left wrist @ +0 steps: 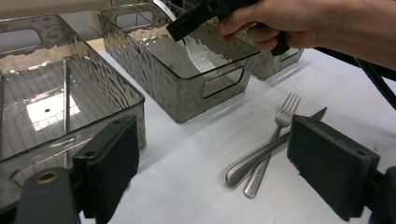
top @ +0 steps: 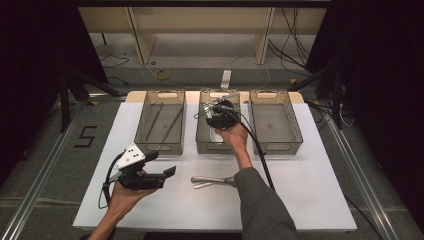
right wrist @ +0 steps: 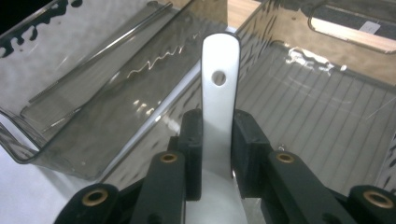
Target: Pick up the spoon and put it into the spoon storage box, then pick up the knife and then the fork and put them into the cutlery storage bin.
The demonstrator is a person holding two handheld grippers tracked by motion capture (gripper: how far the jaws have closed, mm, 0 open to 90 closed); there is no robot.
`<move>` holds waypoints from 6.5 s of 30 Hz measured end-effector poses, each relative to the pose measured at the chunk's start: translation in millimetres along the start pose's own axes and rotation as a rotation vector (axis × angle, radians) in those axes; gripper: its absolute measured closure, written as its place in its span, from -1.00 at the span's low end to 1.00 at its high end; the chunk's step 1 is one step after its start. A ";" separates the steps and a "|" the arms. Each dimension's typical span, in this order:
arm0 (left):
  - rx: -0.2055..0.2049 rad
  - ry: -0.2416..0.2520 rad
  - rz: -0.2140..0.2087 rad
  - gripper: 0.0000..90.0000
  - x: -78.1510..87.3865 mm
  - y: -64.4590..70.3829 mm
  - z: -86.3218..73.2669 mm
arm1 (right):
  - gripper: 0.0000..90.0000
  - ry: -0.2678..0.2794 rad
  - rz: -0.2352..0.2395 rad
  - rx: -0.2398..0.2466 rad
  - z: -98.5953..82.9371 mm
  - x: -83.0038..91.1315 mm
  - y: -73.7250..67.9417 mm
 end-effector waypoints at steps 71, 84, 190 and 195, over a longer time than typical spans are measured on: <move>0.000 -0.002 0.007 -0.65 0.0 -1.4 -0.4 | -0.39 -0.177 0.240 0.344 -108.6 73.9 -69.2; 0.000 -0.004 0.005 -0.65 -1.0 -1.4 -0.8 | -0.36 -0.228 0.224 0.384 -116.9 70.6 -66.5; -0.028 -0.017 -0.003 -0.65 -3.6 2.4 -1.0 | 0.79 -0.442 0.204 0.599 -153.1 65.2 -59.9; -0.028 -0.018 -0.001 -0.65 -3.1 1.9 -1.0 | 0.79 -0.428 0.180 0.598 -150.1 65.6 -55.3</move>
Point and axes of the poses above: each handheld gripper's, and its own axes: x roughly backward along the jaws, z roughly out of its top, y roughly to its right, the point moved 7 cm from there along -x, roughly forward along the jaws, and after that the axes turned 2 degrees about y, right-handed, at the moved point
